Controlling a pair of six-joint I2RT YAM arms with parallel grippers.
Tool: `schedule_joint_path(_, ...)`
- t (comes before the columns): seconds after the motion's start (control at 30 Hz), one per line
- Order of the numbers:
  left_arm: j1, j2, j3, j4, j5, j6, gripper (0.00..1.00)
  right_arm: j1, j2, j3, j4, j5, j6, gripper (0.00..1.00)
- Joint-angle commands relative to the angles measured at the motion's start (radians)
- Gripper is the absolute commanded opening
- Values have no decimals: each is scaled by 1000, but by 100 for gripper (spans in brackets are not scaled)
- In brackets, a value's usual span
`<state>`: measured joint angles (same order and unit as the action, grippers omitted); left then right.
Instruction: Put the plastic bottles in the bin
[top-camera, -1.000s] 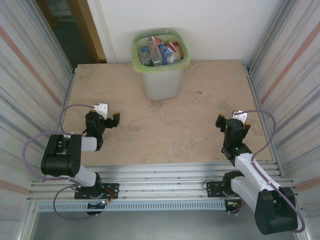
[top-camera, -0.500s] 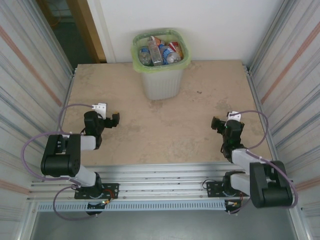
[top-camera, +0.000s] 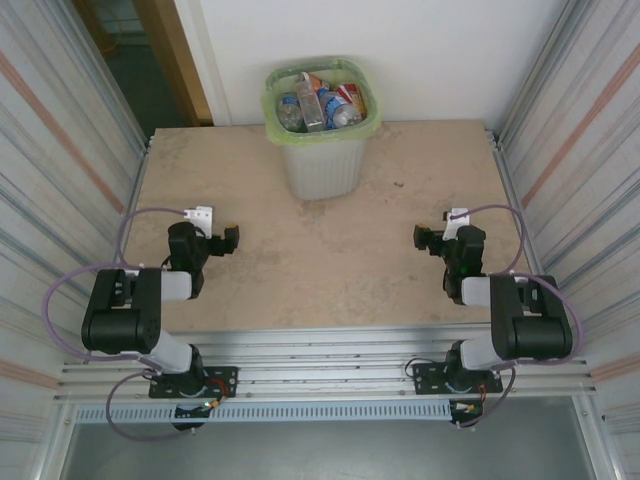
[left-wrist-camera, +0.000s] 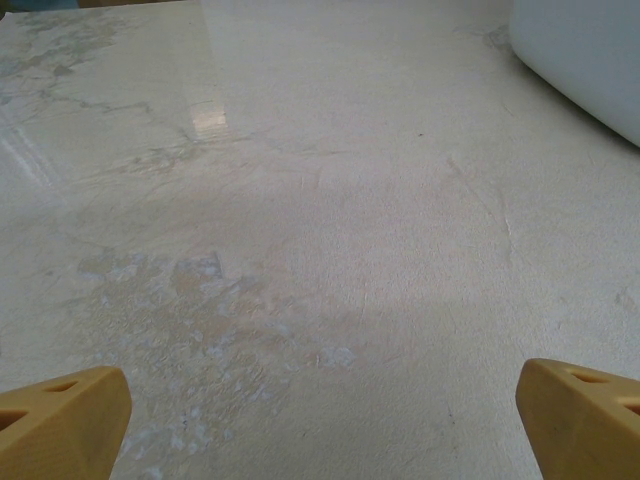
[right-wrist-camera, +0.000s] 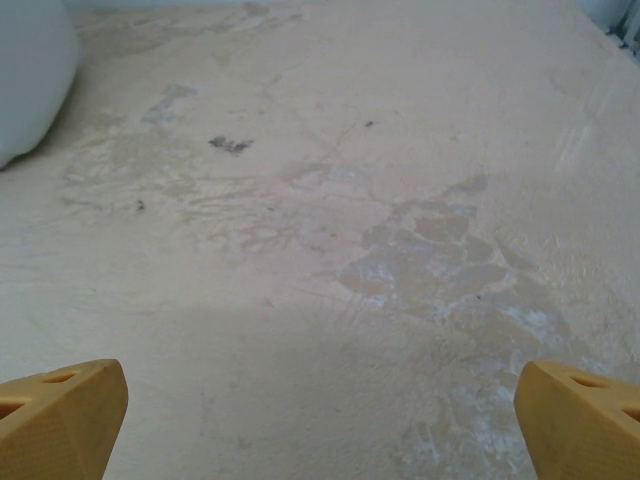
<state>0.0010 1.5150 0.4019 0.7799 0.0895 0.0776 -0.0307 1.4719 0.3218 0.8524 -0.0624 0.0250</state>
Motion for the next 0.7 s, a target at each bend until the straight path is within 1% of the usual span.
schedule_joint_path(0.0, 3, -3, 14, 2, 17, -9, 99, -30, 80, 9, 128, -97, 18, 98)
schedule_joint_path(0.07, 3, -3, 14, 4, 17, -10, 99, -57, 54, 53, -11, -134, 33, 98)
schedule_joint_path(0.1, 4, -4, 14, 2, 17, -10, 99, -74, 75, 64, 0, -168, 46, 98)
schedule_joint_path(0.13, 3, -4, 15, 2, 17, -9, 99, -79, 73, 61, 10, -168, 50, 98)
schedule_joint_path(0.17, 4, -4, 14, 2, 15, -10, 99, -80, 62, 66, -21, -165, 48, 98)
schedule_joint_path(0.4, 3, -4, 14, 1, 15, -9, 99, -49, 71, 79, -35, -72, 50, 98)
schedule_joint_path(0.67, 3, -2, 14, 3, 17, -9, 99, -46, 68, 79, -39, -66, 49, 98)
